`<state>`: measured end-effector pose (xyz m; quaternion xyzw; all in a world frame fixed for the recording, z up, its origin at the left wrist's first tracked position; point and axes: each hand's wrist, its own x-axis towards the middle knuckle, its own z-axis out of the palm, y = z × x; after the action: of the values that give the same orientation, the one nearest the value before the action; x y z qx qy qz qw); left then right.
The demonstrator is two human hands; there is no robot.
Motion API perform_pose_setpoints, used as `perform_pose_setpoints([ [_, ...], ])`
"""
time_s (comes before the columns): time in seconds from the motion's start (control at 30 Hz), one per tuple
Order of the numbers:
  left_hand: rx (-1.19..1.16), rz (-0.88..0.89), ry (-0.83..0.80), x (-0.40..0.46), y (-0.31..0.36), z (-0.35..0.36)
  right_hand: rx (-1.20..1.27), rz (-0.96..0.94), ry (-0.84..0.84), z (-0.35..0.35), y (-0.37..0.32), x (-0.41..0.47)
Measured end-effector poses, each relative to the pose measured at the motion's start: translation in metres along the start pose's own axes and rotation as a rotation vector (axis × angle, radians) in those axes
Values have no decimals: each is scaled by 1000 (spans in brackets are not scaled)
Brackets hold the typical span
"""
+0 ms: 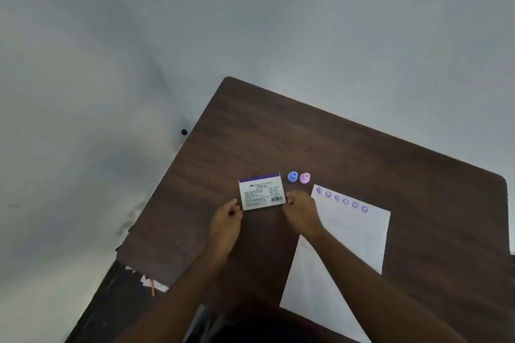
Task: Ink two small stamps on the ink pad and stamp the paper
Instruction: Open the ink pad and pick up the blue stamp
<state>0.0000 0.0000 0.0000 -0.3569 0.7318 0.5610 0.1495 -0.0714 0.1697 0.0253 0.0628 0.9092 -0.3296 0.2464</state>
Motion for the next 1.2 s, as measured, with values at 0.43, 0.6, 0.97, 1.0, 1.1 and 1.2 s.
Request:
perform_pose_setpoints([
  [0.43, 27, 22, 55, -8, 20, 1, 18, -7, 74, -1, -2, 8],
  [0.6, -103, -15, 25, -3, 33, -5, 218, 47, 139, -13, -20, 14],
  [0.97, -170, -31, -54, 21, 78, -18, 441, 159, 35, -44, -56, 55],
  [1.0, -165, -37, -64, 25, 81, -18, 465, 183, -15, -48, -60, 59],
  [1.1, -171, -73, -98, 36, 89, -19, 493, 225, -167, -52, -66, 72],
  [1.2, -115, -69, -121, 43, 95, -16, 486, 277, -243, -52, -72, 83],
])
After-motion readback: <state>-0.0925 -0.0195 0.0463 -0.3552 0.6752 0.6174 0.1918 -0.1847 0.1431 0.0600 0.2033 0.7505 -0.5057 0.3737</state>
